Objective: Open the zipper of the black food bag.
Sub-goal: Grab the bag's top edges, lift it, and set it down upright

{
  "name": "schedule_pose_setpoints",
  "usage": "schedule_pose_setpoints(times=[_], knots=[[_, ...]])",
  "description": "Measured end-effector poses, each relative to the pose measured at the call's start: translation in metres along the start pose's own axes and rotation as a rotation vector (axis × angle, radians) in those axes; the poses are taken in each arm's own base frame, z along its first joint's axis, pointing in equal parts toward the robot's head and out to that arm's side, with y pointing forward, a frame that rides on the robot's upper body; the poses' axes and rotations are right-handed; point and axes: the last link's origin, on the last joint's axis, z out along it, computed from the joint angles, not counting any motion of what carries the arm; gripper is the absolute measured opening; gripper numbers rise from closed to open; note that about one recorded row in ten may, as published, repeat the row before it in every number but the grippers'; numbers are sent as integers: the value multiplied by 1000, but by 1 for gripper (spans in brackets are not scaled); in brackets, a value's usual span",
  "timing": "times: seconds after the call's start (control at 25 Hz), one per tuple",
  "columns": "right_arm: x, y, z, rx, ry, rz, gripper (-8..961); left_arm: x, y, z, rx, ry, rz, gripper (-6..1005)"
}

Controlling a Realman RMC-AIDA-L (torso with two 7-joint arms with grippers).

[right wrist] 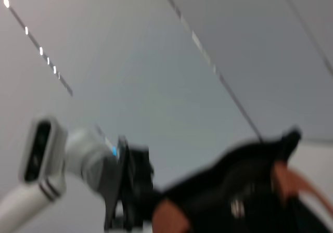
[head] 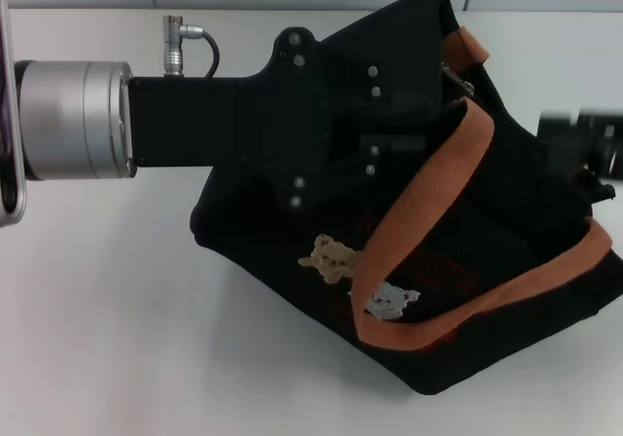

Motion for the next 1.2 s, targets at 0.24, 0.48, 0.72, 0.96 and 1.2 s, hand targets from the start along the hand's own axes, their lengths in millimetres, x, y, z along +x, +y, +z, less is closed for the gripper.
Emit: schedule_pose_setpoints(times=[0.24, 0.48, 0.72, 0.96, 1.2], knots=[[32, -9, 10, 27, 177, 42, 500, 1, 0, 0, 8, 3, 8, 171], [49, -29, 59, 58, 352, 40, 333, 7, -7, 3, 24, 41, 33, 150], [40, -37, 81, 56, 343, 13, 174, 10, -6, 5, 22, 53, 36, -2], [53, -38, 70, 85, 346, 33, 173, 6, -5, -18, 146, 52, -17, 17], [52, -31, 59, 60, 256, 15, 183, -21, 6, -42, 253, 7, -202, 37]])
